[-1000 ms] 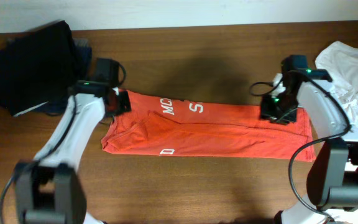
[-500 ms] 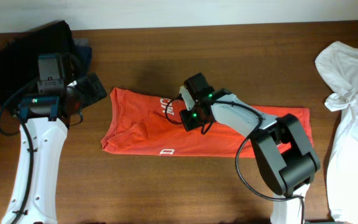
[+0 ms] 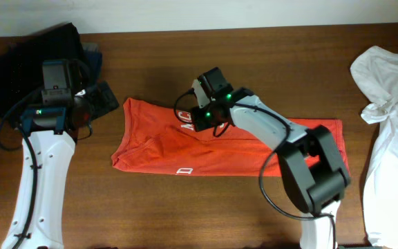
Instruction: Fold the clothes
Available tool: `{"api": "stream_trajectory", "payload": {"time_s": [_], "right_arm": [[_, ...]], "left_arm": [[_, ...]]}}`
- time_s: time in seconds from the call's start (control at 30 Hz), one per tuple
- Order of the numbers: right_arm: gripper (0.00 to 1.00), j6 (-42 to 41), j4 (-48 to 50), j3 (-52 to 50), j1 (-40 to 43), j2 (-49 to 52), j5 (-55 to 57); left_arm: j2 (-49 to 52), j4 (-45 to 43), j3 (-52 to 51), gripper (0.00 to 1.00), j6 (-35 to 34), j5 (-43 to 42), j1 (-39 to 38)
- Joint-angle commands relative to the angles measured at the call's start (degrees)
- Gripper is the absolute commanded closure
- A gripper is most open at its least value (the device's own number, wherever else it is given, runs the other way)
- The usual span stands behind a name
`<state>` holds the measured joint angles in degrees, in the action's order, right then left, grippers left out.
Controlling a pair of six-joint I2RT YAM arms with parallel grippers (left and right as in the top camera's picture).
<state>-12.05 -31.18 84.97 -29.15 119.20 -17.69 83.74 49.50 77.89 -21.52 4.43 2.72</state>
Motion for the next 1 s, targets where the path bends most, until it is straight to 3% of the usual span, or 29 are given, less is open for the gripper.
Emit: {"api": "stream_trajectory", "payload": {"time_s": [0.0, 0.17, 0.27, 0.33, 0.4, 0.43, 0.47, 0.53, 0.73, 0.9, 0.93, 0.97], "right_arm": [[0.96, -0.7, 5.7, 0.4, -3.2, 6.1, -3.5], [0.96, -0.4, 12.6, 0.5, -8.2, 8.8, -3.1], [0.9, -0.4, 12.9, 4.9, -5.4, 7.5, -8.1], [0.85, -0.4, 10.0, 9.9, -2.3, 5.6, -12.4], [0.83, 4.4, 1.0, 15.4, 1.0, 3.5, -12.0], [0.84, 4.8, -5.6, 17.4, 3.0, 3.3, -10.5], [0.92, 6.4, -12.5, 17.6, 4.9, 3.3, -8.8], [0.96, 10.8, -26.5, 14.3, 8.8, 3.4, 3.7], [0.96, 10.8, -17.2, -2.4, 9.6, 3.4, 4.7], [0.96, 11.9, -22.6, 1.5, 9.7, 3.3, 4.6], [0.82, 11.9, -22.2, 3.0, 9.7, 3.3, 4.7], [0.76, 11.9, -20.8, 3.6, 9.8, 3.3, 4.7]], "left_arm": [[-0.3, -0.1, 0.2, 0.01, -0.3, 0.1, 0.2], [-0.3, -0.1, 0.2, 0.01, -0.3, 0.1, 0.2], [-0.3, -0.1, 0.2, 0.01, -0.3, 0.1, 0.2], [-0.3, -0.1, 0.2, 0.01, -0.3, 0.1, 0.2], [-0.3, -0.1, 0.2, 0.01, -0.3, 0.1, 0.2], [-0.3, -0.1, 0.2, 0.01, -0.3, 0.1, 0.2], [-0.3, -0.1, 0.2, 0.01, -0.3, 0.1, 0.2], [-0.3, -0.1, 0.2, 0.01, -0.3, 0.1, 0.2], [-0.3, -0.1, 0.2, 0.01, -0.3, 0.1, 0.2], [-0.3, -0.1, 0.2, 0.01, -0.3, 0.1, 0.2], [-0.3, -0.1, 0.2, 0.0, -0.3, 0.1, 0.2], [-0.3, -0.1, 0.2, 0.01, -0.3, 0.1, 0.2]]}}
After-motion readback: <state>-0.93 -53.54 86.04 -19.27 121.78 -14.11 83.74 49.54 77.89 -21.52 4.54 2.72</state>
